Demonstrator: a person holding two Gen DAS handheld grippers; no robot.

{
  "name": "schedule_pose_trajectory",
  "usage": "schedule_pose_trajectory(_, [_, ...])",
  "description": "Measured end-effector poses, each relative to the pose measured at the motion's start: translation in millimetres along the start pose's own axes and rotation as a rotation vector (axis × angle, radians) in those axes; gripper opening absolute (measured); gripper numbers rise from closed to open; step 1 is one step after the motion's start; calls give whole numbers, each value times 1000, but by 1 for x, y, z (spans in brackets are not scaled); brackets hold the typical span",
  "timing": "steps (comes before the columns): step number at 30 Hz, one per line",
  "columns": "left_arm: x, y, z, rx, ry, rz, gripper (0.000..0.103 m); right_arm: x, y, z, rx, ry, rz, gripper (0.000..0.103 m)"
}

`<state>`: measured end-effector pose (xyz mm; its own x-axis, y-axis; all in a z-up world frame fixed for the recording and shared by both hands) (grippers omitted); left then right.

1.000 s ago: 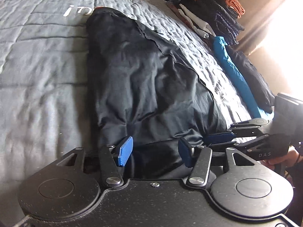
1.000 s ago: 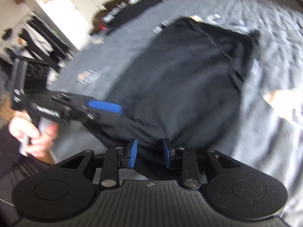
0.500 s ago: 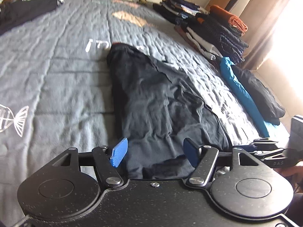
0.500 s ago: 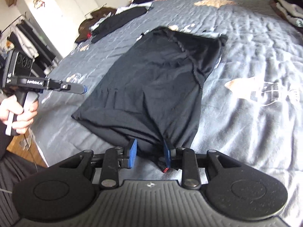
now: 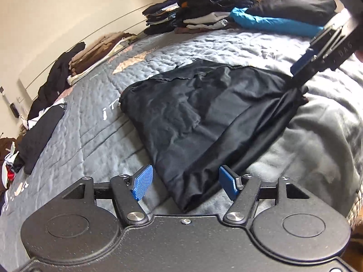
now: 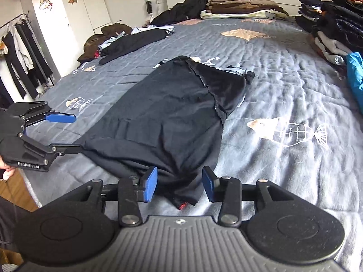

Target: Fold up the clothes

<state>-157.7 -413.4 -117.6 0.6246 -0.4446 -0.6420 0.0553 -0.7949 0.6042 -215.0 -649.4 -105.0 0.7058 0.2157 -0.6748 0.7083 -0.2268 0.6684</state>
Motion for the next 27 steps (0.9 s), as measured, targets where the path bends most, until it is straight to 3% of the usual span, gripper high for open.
schedule_pose_trajectory(5, [-7, 2, -5, -44, -47, 12, 64, -2, -1, -4, 9, 25, 13, 44])
schedule_pose_trajectory(13, [-12, 9, -90, -475, -176, 132, 68, -15, 6, 3, 140, 93, 51, 53])
schedule_pose_trajectory(16, [6, 9, -123, -630, -231, 145, 70, -13, 12, 1, 159, 122, 57, 56])
schedule_pose_trajectory(24, [87, 20, -173, -762, -366, 95, 72, -10, 23, 4, 207, 155, 87, 60])
schedule_pose_trajectory(27, [121, 26, -184, -788, -424, 83, 72, 0, 24, 9, 216, 166, 45, 61])
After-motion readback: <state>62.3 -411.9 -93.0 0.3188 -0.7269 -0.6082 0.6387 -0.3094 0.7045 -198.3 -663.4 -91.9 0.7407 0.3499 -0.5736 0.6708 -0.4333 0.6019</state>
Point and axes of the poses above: each gripper's, at about its wrist camera, not at the fingertips, and x roughly the way its jaws point, z to its right, y to its top, the point moved 4 cm from there along x, roughly the way its jaws point, and after that the axes turned 9 degrees about x, right-handed, at the moved point
